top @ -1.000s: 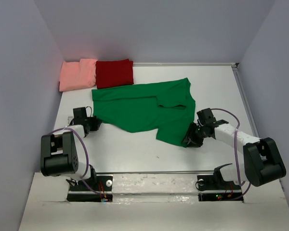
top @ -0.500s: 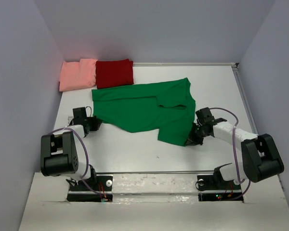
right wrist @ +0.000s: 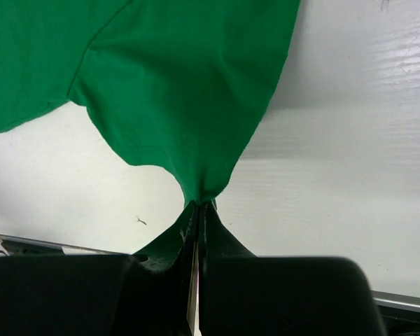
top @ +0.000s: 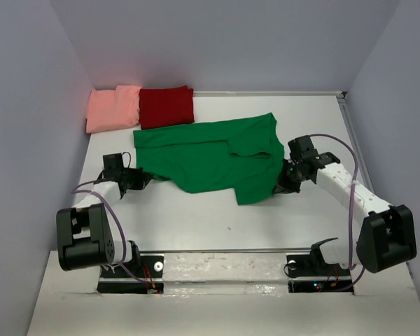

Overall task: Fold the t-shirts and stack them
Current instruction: Fold the tshirt

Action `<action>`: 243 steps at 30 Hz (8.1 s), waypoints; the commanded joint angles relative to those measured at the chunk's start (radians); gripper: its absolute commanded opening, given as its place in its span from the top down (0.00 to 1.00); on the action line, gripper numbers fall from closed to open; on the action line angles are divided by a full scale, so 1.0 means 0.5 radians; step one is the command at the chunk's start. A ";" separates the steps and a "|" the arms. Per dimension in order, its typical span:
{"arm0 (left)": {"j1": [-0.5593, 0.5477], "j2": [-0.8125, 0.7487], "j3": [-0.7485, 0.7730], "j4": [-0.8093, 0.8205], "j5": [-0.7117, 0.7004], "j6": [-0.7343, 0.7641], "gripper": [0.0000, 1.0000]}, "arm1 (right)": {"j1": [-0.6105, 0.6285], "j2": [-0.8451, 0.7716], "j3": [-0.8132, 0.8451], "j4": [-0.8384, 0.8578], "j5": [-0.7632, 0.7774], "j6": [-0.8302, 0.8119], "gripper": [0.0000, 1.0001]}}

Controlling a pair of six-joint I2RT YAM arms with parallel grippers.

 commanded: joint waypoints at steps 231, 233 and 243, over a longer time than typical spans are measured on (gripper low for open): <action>-0.834 1.133 1.868 -0.694 0.234 0.796 1.00 | -0.414 1.235 1.297 0.712 -0.772 0.137 1.00; -0.892 1.182 1.889 -0.654 0.280 0.793 1.00 | -0.414 1.222 1.257 0.755 -0.769 0.147 1.00; -1.107 1.540 2.162 -0.562 0.250 0.787 1.00 | -0.332 1.296 1.131 0.817 -0.747 0.138 1.00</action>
